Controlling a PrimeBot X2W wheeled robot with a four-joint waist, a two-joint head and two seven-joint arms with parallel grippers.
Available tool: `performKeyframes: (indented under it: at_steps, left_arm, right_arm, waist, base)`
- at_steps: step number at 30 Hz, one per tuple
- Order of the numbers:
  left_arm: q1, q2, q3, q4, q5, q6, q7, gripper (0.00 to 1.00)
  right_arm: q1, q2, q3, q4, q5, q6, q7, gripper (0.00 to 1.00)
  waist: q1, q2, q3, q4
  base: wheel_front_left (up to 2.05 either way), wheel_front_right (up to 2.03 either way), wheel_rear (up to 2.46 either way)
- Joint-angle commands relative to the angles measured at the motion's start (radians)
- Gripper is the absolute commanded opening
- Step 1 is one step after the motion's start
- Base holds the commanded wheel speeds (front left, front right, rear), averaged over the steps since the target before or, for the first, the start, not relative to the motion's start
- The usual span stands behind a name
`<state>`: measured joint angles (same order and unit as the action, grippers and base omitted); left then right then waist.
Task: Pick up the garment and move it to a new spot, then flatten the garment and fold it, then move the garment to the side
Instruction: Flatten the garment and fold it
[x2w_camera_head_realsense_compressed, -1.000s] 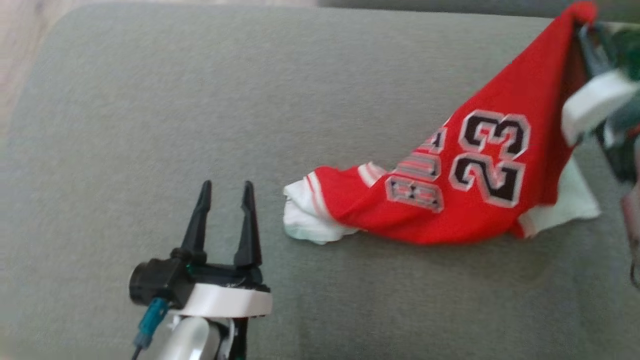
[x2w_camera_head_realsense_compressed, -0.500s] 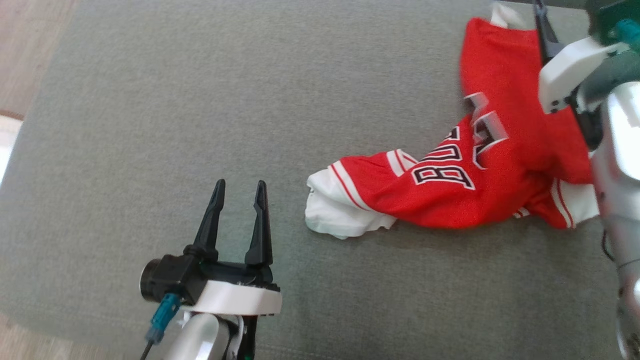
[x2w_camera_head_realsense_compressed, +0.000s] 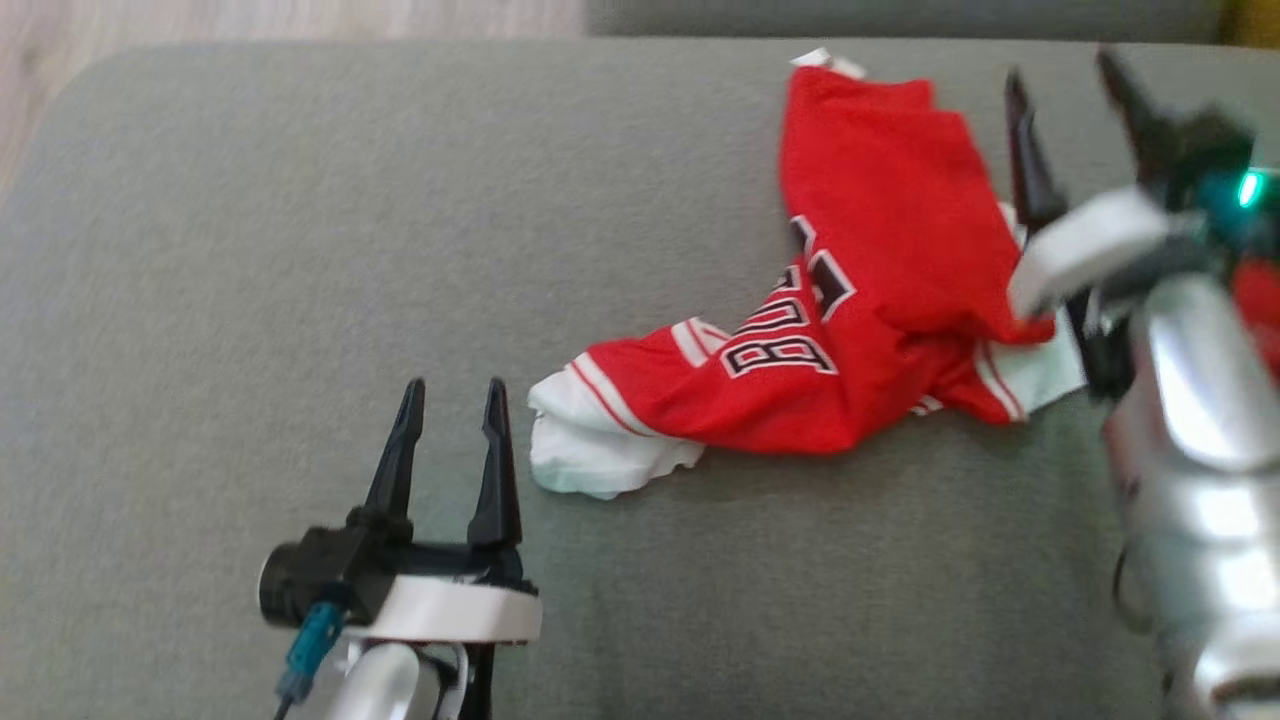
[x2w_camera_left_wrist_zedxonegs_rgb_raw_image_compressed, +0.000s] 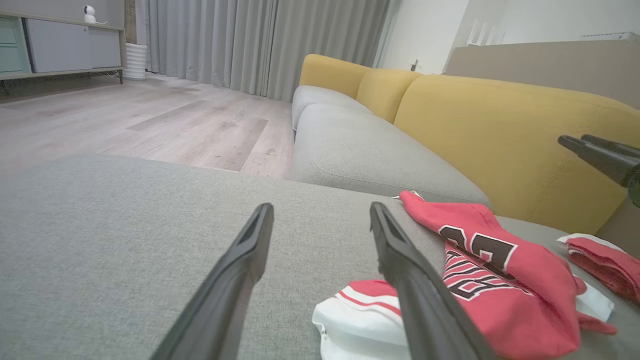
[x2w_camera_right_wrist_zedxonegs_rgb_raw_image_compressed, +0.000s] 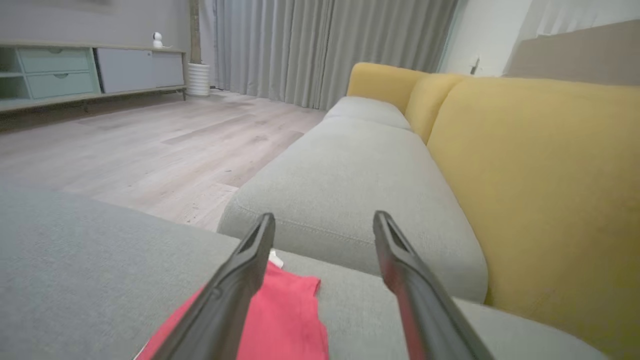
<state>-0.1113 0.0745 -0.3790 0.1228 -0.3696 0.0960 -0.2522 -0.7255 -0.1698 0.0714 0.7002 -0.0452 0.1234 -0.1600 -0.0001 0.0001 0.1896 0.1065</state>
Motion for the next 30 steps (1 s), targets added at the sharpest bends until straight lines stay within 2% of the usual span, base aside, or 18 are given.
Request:
performKeyframes:
  at_steps: [1, 7, 13, 17, 19, 25, 30]
  left_arm:
    - [-0.003, 0.009, 0.042, -0.024, 0.002, 0.002, -0.009, 1.00]
    - [0.020, 0.018, 0.052, -0.007, -0.009, 0.004, -0.009, 1.00]
    - [0.037, 0.020, 0.043, 0.015, -0.019, -0.005, -0.009, 1.00]
    - [0.050, 0.020, 0.041, 0.035, -0.029, -0.006, -0.003, 1.00]
    - [0.061, 0.023, 0.038, 0.068, -0.040, -0.005, 0.022, 1.00]
    - [0.054, 0.032, 0.019, 0.171, -0.067, -0.021, 0.111, 1.00]
    - [0.021, 0.028, 0.010, 0.239, -0.082, -0.037, 0.136, 1.00]
  right_arm:
    - [0.033, 0.027, 0.000, -0.055, 0.014, 0.007, -0.015, 1.00]
    - [0.238, 0.076, -0.077, -0.193, 0.025, 0.007, -0.027, 1.00]
    - [0.436, 0.113, -0.146, -0.359, 0.006, 0.007, -0.025, 1.00]
    - [0.521, 0.118, -0.159, -0.442, 0.014, 0.007, -0.016, 1.00]
    - [0.594, 0.119, -0.150, -0.518, 0.063, 0.007, -0.004, 1.00]
    - [0.671, 0.119, -0.133, -0.633, 0.120, 0.007, 0.013, 1.00]
    - [0.675, 0.119, -0.133, -0.668, 0.126, 0.007, 0.024, 1.00]
  waist:
    - [0.0001, -0.0001, -0.035, -0.039]
    - [0.0001, -0.0001, -0.073, -0.085]
    - [0.0001, -0.0001, -0.108, -0.096]
    - [0.0001, -0.0001, -0.123, -0.096]
    - [0.0001, -0.0001, -0.131, -0.097]
    - [0.0001, -0.0001, -0.119, -0.118]
    - [0.0001, -0.0001, -0.097, -0.134]
  base:
    - [0.00, 0.00, 0.00]
    - [0.00, 0.00, 0.00]
    - [0.00, 0.00, 0.00]
    - [0.00, 0.00, 0.00]
    - [0.00, 0.00, 0.00]
    - [0.00, 0.00, 0.00]
    - [0.00, 0.00, 0.00]
